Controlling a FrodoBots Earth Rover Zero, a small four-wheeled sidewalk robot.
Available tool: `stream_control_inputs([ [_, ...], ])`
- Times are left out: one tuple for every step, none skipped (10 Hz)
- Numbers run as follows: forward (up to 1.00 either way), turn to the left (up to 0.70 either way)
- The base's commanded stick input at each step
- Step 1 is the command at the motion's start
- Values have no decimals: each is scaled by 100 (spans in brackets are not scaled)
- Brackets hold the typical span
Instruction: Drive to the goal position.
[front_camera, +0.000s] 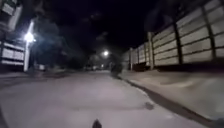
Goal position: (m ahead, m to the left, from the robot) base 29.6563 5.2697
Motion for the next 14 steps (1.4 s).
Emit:
stream_control_inputs([
  [70,0],
  [70,0],
  [70,0],
  [70,0],
  [70,-35],
  [70,-35],
  [70,-34],
  [70,-2],
  [70,0],
  [70,0],
  [70,0],
  [70,-14],
  [70,-35],
  [70,-35],
])
